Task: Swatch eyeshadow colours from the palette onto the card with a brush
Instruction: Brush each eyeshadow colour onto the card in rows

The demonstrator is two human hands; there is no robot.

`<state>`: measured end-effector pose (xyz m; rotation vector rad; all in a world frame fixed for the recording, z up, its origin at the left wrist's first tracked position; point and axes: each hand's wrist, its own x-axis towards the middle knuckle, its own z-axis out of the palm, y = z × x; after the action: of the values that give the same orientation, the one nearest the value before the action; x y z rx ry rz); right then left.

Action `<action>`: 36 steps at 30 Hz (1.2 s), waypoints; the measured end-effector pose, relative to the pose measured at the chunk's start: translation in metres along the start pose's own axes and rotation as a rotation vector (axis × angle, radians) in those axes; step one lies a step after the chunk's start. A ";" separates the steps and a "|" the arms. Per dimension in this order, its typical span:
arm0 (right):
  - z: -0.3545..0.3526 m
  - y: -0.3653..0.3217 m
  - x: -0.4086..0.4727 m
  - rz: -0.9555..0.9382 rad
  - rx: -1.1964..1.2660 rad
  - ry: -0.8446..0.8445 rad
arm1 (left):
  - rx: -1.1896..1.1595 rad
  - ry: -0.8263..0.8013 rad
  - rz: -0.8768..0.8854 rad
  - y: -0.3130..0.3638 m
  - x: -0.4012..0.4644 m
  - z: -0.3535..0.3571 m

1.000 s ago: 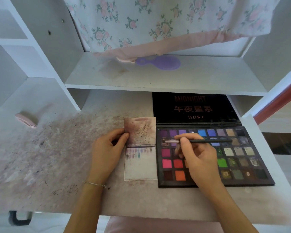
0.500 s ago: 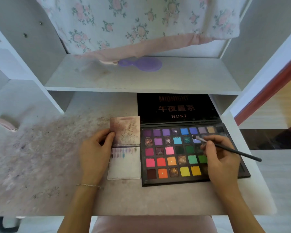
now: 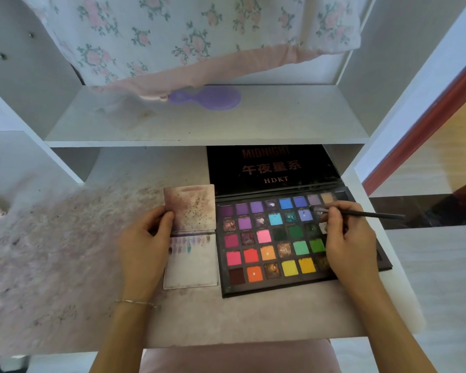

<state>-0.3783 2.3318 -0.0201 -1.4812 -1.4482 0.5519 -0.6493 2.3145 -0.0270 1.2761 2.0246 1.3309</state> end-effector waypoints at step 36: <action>0.008 -0.022 -0.007 0.017 0.089 -0.145 | 0.075 -0.043 0.025 0.002 -0.002 0.000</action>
<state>-0.3977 2.3243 -0.0067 -1.4089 -1.5036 0.7383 -0.6472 2.3130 -0.0259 1.3552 2.0528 1.2378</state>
